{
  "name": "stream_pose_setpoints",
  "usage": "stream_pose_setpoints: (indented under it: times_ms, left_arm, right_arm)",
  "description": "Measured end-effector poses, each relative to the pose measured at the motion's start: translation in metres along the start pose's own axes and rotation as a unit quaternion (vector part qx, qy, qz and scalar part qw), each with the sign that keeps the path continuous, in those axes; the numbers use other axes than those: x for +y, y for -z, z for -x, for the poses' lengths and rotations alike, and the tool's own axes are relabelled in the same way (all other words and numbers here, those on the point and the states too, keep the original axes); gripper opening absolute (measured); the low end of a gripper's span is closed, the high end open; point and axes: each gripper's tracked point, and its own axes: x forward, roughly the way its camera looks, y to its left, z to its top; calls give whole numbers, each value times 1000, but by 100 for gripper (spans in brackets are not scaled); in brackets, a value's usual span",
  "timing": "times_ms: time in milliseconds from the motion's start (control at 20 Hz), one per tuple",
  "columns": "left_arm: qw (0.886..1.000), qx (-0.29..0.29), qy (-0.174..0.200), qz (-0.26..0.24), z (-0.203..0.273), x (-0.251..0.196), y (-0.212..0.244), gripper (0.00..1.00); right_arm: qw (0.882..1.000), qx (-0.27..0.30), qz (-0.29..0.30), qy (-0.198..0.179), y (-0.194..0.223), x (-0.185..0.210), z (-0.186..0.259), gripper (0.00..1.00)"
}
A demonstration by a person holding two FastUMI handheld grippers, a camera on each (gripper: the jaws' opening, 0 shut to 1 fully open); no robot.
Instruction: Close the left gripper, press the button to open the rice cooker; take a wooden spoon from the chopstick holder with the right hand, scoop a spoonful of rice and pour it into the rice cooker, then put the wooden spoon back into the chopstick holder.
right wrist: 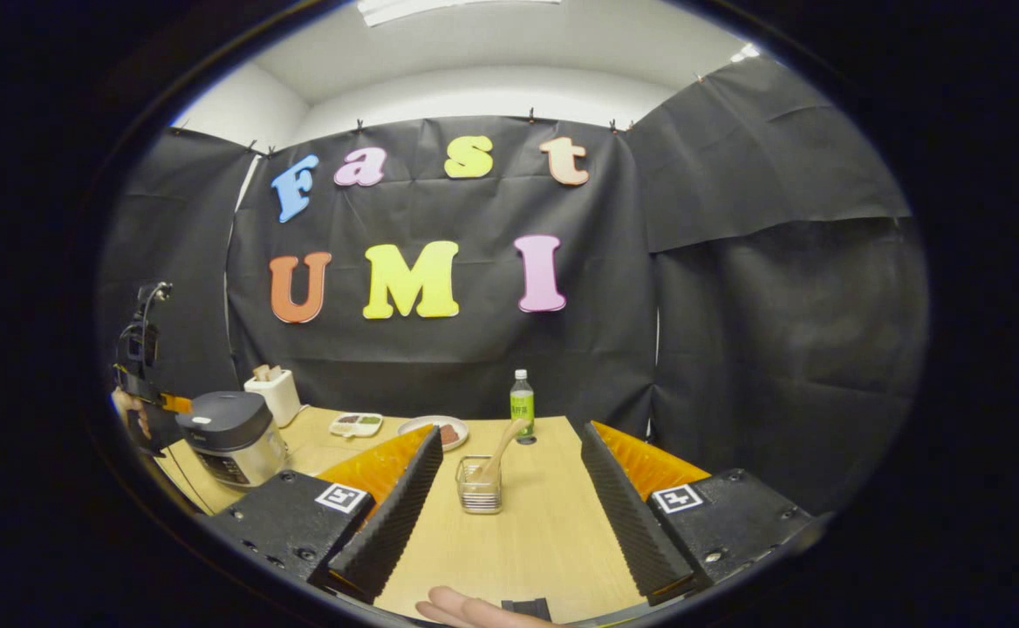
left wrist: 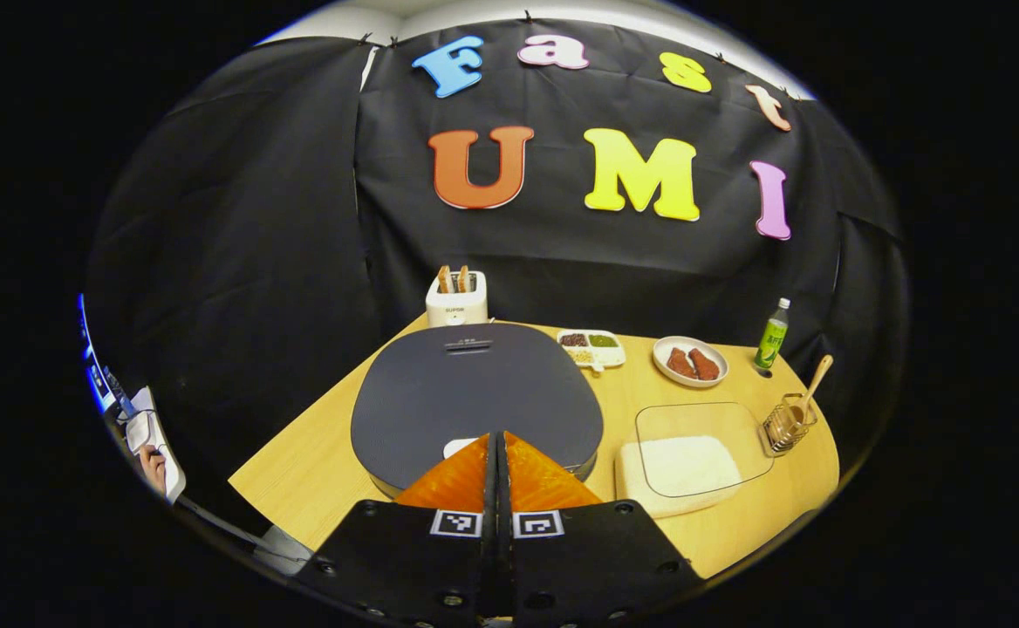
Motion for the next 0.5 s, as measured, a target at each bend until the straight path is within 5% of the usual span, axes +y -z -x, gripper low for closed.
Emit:
stream_pose_setpoints:
  times_ms: [500]
  left_arm:
    - [998, 18, 40, 44, -20, 1, 14, 0]
  right_arm:
    - [1000, 26, -5, 7, 29, -5, -14, 100]
